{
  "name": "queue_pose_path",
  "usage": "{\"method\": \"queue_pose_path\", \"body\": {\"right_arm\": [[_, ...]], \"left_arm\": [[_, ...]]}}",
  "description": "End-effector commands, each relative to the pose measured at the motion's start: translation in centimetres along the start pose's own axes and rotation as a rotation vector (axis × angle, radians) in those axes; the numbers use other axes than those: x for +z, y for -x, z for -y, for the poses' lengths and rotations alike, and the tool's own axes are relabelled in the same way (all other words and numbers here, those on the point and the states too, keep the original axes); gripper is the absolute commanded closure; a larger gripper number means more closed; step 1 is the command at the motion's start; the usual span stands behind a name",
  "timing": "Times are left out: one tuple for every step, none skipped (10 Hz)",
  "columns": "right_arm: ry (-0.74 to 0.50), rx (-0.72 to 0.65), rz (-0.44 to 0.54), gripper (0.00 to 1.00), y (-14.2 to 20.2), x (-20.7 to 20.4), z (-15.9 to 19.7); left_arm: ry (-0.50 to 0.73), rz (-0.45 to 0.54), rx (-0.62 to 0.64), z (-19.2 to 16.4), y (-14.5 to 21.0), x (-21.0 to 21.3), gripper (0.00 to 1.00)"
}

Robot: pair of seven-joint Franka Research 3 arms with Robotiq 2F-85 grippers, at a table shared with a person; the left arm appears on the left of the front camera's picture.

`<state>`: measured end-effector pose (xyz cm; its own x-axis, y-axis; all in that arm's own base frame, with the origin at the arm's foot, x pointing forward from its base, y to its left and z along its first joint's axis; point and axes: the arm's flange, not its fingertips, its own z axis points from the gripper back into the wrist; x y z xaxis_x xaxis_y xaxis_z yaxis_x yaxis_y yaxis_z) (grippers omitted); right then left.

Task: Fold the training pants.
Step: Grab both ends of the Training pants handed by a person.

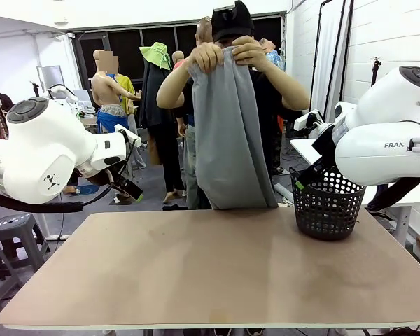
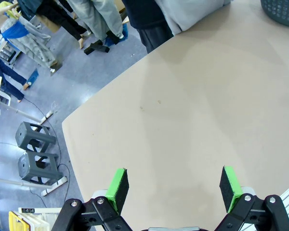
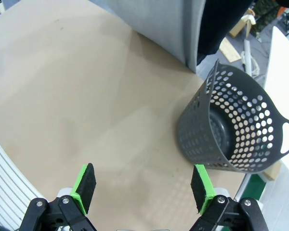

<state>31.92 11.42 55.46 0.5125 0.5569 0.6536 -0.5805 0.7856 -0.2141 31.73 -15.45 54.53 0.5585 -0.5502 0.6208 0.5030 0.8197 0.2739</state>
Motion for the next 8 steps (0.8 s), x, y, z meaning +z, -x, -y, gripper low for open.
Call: {"method": "queue_pose_path", "body": {"right_arm": [[-0.005, 0.007, 0.003, 0.00, -0.01, -0.01, -0.01], [-0.005, 0.007, 0.003, 0.00, -0.01, -0.01, -0.01], [-0.005, 0.007, 0.003, 0.00, -0.01, -0.01, -0.01], [-0.005, 0.007, 0.003, 0.00, -0.01, -0.01, -0.01], [-0.005, 0.007, 0.003, 0.00, -0.01, -0.01, -0.01], [-0.005, 0.007, 0.003, 0.00, -0.01, -0.01, -0.01], [-0.005, 0.007, 0.003, 0.00, -0.01, -0.01, -0.01], [-0.005, 0.007, 0.003, 0.00, -0.01, -0.01, -0.01]], "left_arm": [[-0.001, 0.000, -0.008, 0.01, -0.01, 0.01, 0.00], [-0.001, 0.000, -0.008, 0.01, -0.01, 0.01, 0.00], [-0.001, 0.000, -0.008, 0.01, -0.01, 0.01, 0.00], [-0.001, 0.000, -0.008, 0.01, -0.01, 0.01, 0.00], [-0.001, 0.000, -0.008, 0.01, -0.01, 0.01, 0.00], [-0.001, 0.000, -0.008, 0.01, -0.01, 0.01, 0.00], [-0.001, 0.000, -0.008, 0.01, -0.01, 0.01, 0.00], [-0.001, 0.000, -0.008, 0.01, -0.01, 0.01, 0.00]]}}
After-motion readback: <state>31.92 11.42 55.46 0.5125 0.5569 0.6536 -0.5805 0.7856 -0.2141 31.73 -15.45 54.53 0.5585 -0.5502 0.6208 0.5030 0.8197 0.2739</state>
